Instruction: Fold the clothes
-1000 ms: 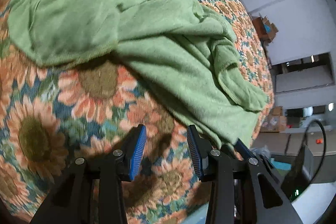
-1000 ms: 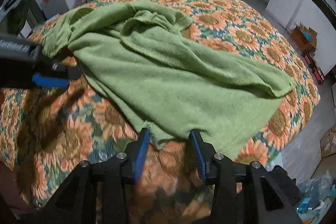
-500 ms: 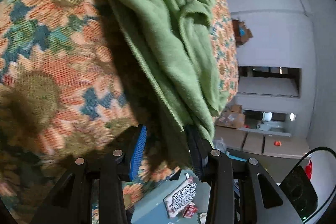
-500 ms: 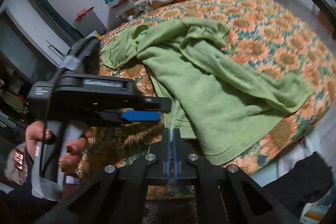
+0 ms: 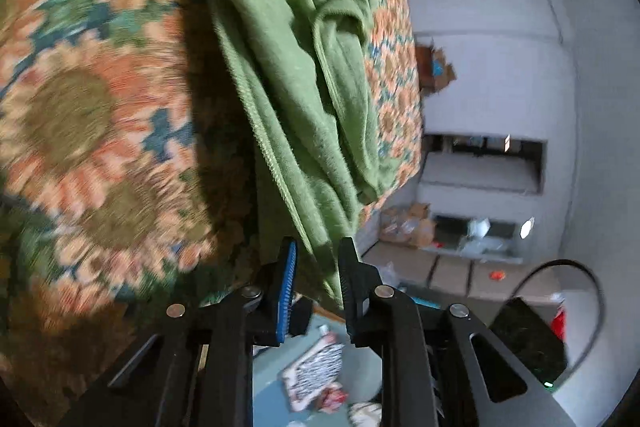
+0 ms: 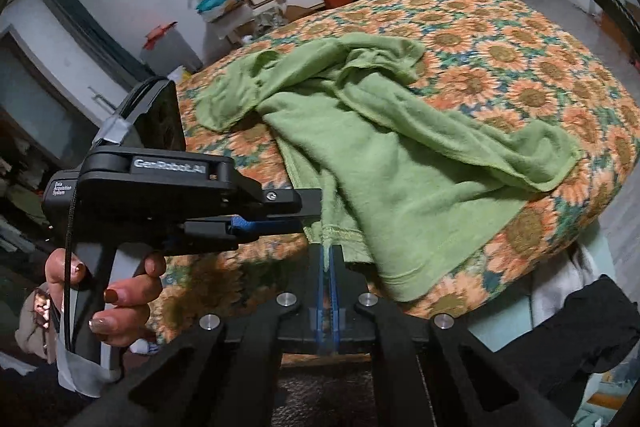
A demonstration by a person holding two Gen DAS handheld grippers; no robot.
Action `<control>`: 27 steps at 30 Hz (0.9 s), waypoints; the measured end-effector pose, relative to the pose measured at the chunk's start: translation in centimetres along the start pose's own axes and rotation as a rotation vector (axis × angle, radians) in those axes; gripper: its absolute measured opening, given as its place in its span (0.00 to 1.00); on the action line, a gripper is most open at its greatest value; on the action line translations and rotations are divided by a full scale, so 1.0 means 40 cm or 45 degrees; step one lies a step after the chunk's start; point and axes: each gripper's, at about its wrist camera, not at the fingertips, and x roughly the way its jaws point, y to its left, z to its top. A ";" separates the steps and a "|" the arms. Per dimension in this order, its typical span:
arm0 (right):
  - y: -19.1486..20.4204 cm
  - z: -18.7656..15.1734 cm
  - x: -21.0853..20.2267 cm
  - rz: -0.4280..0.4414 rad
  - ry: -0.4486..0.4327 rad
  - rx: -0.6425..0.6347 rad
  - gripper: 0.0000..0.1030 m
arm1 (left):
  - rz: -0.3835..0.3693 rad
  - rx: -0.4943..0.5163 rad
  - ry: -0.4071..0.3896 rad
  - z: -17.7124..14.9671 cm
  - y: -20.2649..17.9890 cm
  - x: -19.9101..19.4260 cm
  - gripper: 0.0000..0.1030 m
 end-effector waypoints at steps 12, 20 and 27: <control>0.099 -0.015 0.019 0.101 0.038 -0.094 0.02 | -0.054 0.027 -0.079 -0.018 0.021 -0.035 0.03; 0.033 0.003 -0.026 -0.163 -0.064 0.025 0.44 | 0.126 0.035 -0.454 -0.006 0.118 -0.322 0.03; 0.124 0.018 0.069 -0.148 0.016 -0.001 0.67 | 0.301 -0.088 -0.616 -0.154 0.282 -0.553 0.03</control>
